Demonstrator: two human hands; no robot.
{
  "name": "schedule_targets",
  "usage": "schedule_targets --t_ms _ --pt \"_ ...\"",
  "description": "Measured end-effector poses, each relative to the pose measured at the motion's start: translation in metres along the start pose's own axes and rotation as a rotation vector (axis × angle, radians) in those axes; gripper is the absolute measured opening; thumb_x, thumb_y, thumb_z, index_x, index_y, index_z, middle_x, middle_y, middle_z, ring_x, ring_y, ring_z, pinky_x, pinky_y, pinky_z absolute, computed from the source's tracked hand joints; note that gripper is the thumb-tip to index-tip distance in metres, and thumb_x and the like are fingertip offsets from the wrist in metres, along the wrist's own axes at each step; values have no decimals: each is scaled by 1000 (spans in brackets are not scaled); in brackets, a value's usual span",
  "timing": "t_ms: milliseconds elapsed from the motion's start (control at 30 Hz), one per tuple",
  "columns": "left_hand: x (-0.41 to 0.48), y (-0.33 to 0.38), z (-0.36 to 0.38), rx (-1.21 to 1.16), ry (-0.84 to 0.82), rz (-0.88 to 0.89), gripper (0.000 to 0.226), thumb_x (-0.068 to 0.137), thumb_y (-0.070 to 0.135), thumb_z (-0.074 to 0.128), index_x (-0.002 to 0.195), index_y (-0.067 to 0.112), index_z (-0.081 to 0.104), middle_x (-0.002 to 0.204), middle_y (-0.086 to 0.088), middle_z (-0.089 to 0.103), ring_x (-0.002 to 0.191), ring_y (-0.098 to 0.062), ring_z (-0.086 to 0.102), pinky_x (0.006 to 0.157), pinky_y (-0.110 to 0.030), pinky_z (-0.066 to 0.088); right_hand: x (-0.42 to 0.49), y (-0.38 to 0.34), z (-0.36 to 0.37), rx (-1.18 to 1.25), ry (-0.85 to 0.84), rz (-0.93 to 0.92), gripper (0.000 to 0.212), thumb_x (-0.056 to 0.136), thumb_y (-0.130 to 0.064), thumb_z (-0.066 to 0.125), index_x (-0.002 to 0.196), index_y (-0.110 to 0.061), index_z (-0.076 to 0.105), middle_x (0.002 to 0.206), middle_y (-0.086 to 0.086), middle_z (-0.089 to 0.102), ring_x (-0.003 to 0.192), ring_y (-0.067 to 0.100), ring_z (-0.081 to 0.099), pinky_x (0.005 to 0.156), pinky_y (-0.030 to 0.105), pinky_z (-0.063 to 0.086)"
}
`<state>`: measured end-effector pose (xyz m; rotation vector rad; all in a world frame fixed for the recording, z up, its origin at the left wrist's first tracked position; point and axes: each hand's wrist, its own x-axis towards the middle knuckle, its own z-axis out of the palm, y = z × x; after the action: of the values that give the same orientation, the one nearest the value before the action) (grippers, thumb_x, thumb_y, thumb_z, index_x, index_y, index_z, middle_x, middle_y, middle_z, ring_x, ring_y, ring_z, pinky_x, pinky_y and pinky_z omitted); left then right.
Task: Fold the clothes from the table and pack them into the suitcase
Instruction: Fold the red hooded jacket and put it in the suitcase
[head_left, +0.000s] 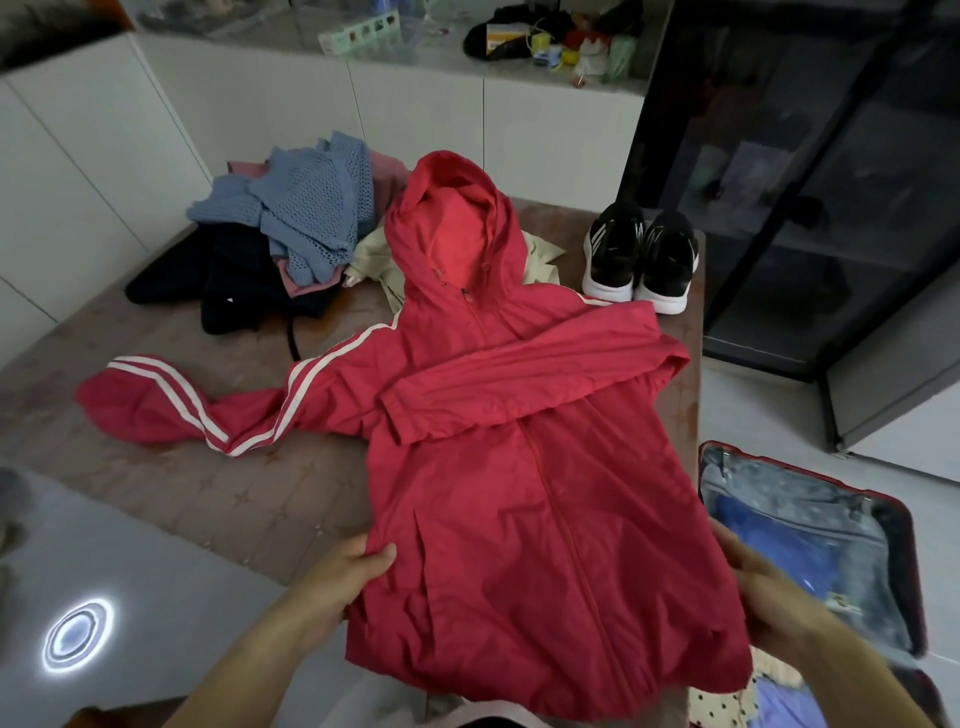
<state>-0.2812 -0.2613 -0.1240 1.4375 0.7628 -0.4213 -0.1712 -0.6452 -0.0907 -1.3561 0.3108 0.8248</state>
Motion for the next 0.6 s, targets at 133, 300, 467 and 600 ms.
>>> schedule_targets --t_ms 133,300,467,600 --pt "3 -3 -6 -31 28 19 20 94 15 55 112 17 63 107 -6 71 100 -24 67 92 -37 50 -4 -4 5 -153 3 78 19 74 -8 77 88 1 66 76 17 72 58 23 68 49 26 54" --pt "11 -10 -14 209 234 83 16 93 16 59 106 10 67 103 -10 71 96 -27 66 94 -43 50 -6 -12 -13 -580 170 -52 22 70 -33 81 80 -14 75 84 11 73 76 25 69 76 36 55" --pt "9 -17 -15 406 376 61 21 85 22 70 94 4 66 93 -15 70 86 -31 66 79 -42 52 0 -5 -48 -845 559 -160 34 90 -17 62 57 -10 58 57 8 56 58 24 51 56 31 36" --pt "9 -7 -10 351 470 113 39 88 27 66 118 3 59 111 -11 64 104 -29 62 93 -40 48 2 7 -40 -578 553 -57 29 91 -37 58 81 -11 66 91 18 67 83 31 60 83 41 47"
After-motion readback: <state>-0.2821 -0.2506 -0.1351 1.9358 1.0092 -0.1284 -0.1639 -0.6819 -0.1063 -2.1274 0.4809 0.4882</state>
